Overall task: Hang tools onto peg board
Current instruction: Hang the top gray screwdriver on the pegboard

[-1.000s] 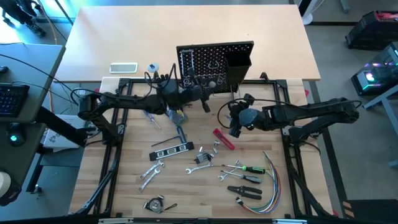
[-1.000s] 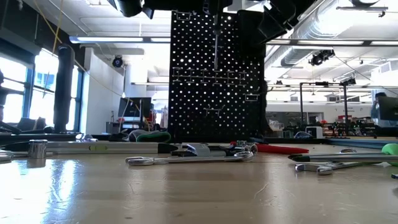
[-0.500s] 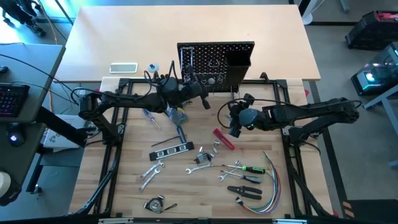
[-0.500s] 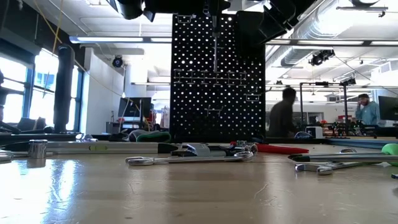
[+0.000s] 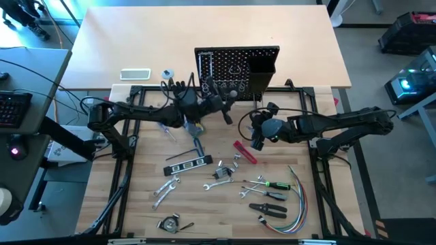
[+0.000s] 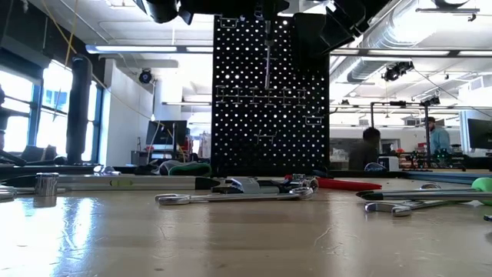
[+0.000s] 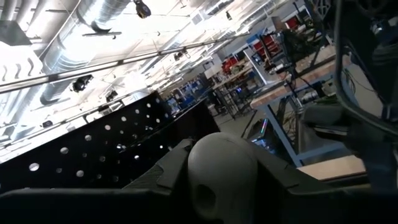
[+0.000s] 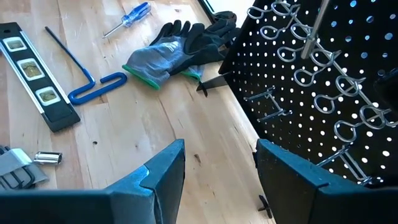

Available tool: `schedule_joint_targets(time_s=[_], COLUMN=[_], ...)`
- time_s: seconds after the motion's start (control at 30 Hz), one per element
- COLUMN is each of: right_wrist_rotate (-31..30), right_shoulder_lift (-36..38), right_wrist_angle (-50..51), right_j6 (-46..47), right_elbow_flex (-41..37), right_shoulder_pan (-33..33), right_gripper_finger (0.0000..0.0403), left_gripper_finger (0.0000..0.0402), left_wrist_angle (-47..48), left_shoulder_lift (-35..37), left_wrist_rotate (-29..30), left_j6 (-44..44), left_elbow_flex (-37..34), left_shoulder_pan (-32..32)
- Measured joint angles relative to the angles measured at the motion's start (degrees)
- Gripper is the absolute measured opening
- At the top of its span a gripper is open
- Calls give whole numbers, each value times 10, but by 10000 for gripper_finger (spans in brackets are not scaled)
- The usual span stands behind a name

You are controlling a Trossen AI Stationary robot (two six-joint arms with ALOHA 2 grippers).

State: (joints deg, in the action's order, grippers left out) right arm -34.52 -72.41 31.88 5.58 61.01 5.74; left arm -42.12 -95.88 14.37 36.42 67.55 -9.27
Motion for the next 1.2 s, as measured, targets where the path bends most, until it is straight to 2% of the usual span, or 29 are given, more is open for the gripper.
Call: schedule_joint_targets(time_s=[0.3, 0.5, 0.7, 0.93, 1.2], right_wrist_rotate=[0, 0, 0, 0, 2], right_shoulder_lift=[0, 0, 0, 0, 0], right_wrist_angle=[-1, -2, -1, 1, 1], right_j6=[-2, -2, -5, -11, -17], right_elbow_flex=[0, 0, 0, 0, 0], right_shoulder_pan=[0, 0, 0, 0, 0], right_gripper_finger=[188, 188, 188, 188, 188], left_gripper_finger=[108, 108, 108, 108, 108], left_wrist_angle=[-10, -38, -121, -157, -187], left_shoulder_lift=[-4, -35, -67, -67, -67], left_wrist_rotate=[21, 73, 134, 179, 178], left_j6=[-2, 23, 67, 54, 16], left_elbow_flex=[0, 0, 0, 0, 0], left_shoulder_pan=[11, 26, 43, 46, 41])
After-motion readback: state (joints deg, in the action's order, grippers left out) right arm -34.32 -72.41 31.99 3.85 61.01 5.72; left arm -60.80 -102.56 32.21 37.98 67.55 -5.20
